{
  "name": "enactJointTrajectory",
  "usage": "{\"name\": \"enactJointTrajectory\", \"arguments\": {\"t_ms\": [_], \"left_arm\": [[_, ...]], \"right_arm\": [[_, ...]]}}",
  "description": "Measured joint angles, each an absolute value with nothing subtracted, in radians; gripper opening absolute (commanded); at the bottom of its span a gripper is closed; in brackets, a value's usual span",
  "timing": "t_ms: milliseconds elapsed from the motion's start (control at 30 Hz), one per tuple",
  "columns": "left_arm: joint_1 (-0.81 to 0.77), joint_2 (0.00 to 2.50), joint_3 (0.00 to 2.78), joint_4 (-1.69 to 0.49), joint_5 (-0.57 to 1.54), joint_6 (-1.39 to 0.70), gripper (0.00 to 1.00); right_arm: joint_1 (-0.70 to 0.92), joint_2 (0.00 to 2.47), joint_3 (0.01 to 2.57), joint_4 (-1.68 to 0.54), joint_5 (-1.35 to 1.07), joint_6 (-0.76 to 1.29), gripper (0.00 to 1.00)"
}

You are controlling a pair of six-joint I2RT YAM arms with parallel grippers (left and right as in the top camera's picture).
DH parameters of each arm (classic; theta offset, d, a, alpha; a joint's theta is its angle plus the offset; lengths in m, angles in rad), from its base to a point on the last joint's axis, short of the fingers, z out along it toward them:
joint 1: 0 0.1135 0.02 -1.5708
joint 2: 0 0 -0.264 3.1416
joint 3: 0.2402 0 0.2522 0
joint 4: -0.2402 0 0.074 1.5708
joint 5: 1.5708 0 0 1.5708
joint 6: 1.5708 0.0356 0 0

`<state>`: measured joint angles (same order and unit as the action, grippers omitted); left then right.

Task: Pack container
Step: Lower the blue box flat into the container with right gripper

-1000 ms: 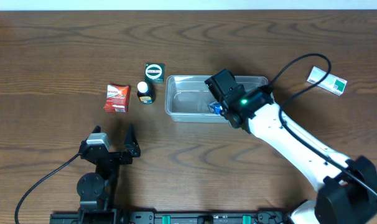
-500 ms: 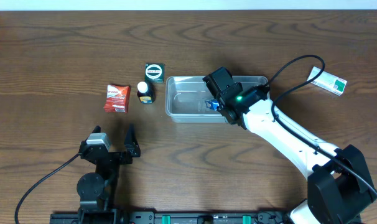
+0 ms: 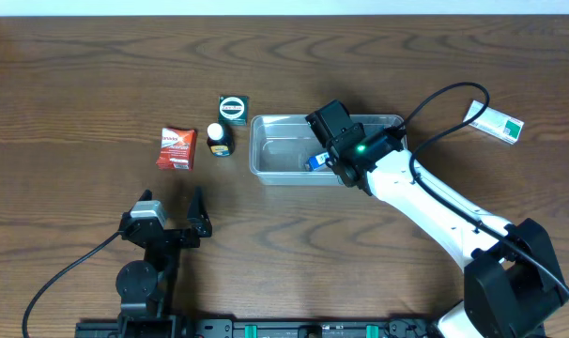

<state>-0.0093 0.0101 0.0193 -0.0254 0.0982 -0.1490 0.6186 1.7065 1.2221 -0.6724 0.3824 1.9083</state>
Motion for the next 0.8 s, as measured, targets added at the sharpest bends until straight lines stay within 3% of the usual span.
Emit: {"name": "enactJointTrajectory", "arguments": {"t_ms": [400,533,567,600,667,800], "left_arm": [[-0.009,0.01,0.019,-0.025,0.098,-0.149,0.98],[-0.009,0.01,0.019,-0.025,0.098,-0.149,0.98],[-0.009,0.01,0.019,-0.025,0.098,-0.149,0.98],[-0.009,0.01,0.019,-0.025,0.098,-0.149,0.98],[-0.009,0.01,0.019,-0.025,0.099,-0.149,0.98],[-0.009,0.01,0.019,-0.025,0.098,-0.149,0.98]], "right_arm": [[0.619,1.686,1.222,-0.668,0.308,1.722,0.11],[0.619,1.621,1.222,-0.667,0.282,1.53,0.22],[0.619,1.594,1.222,-0.668,0.268,1.444,0.29],[0.619,1.565,1.222,-0.668,0.255,1.364,0.46],[0.619,1.506,1.223,-0.68,0.235,1.208,0.53],[0.619,1.436,1.225,-0.724,0.221,0.999,0.85]]}}
